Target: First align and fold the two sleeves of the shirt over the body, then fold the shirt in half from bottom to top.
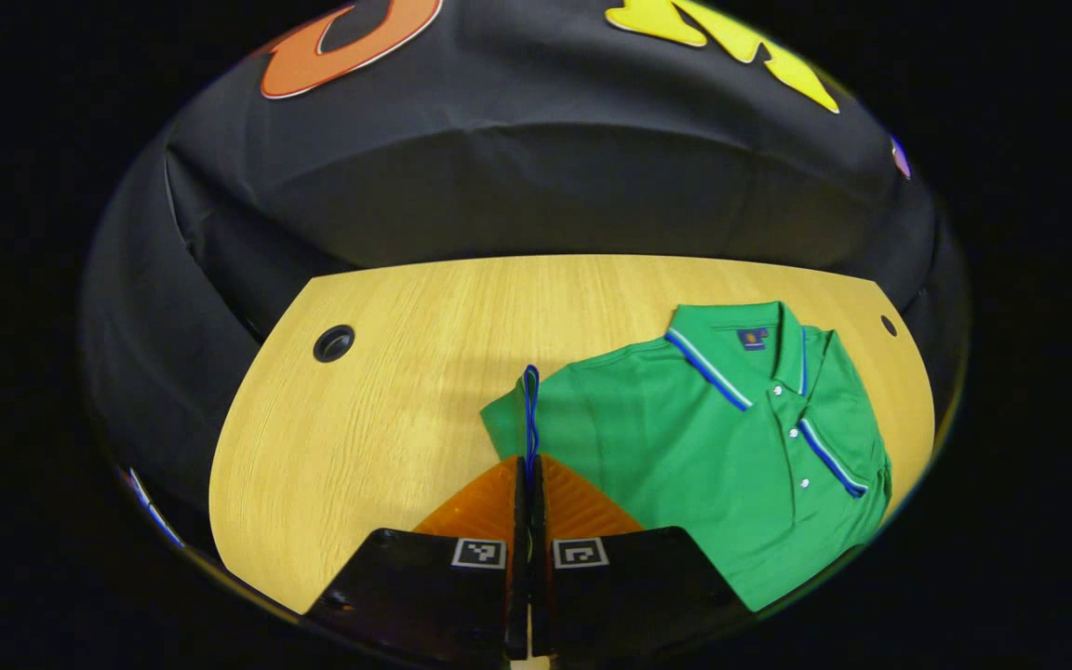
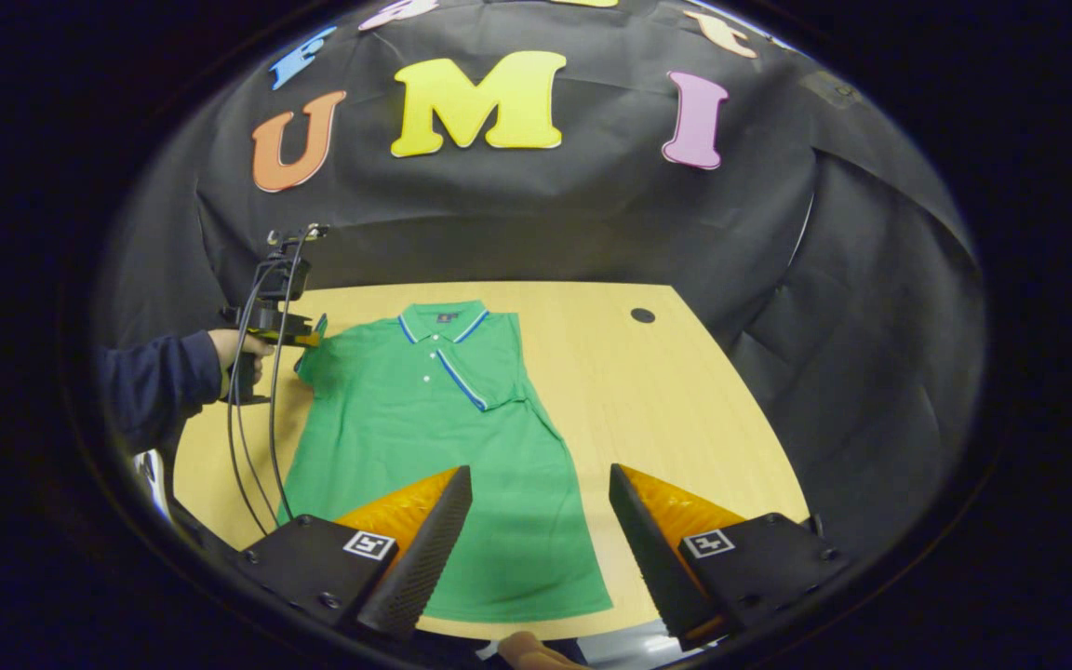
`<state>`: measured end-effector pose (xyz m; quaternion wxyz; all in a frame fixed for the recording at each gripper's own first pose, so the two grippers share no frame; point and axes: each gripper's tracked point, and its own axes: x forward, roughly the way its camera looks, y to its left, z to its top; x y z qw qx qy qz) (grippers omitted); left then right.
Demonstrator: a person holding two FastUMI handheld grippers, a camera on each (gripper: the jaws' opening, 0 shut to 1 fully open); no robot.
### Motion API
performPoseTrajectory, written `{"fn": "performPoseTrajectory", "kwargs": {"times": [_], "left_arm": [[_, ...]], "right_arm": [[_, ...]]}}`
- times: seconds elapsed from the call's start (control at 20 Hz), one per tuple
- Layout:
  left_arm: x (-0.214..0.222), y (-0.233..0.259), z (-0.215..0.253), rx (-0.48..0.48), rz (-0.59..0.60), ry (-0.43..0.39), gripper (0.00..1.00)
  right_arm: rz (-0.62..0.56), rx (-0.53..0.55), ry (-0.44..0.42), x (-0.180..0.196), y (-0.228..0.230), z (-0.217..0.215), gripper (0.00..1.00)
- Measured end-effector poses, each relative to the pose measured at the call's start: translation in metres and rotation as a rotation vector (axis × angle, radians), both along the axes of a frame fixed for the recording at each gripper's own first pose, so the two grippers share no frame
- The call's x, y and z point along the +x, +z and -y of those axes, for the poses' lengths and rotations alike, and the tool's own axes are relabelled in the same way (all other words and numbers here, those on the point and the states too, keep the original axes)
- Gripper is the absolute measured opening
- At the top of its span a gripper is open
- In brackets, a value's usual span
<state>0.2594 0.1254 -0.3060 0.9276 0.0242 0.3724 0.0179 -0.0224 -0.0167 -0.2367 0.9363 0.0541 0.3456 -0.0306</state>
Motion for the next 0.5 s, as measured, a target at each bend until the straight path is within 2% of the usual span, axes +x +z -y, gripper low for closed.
{"fn": "performPoseTrajectory", "kwargs": {"times": [0.25, 0.45, 0.5], "left_arm": [[0.008, 0.016, 0.069, -0.012, 0.029, -0.105, 0.05], [0.008, 0.008, 0.124, -0.003, 0.015, -0.189, 0.05], [0.007, 0.003, 0.135, -0.001, 0.003, -0.203, 0.05]], "right_arm": [[0.002, -0.003, -0.007, -0.003, -0.001, 0.008, 0.96], [-0.010, -0.006, -0.025, -0.009, -0.002, 0.019, 0.98], [-0.011, -0.009, -0.026, -0.010, -0.003, 0.021, 0.96]]}}
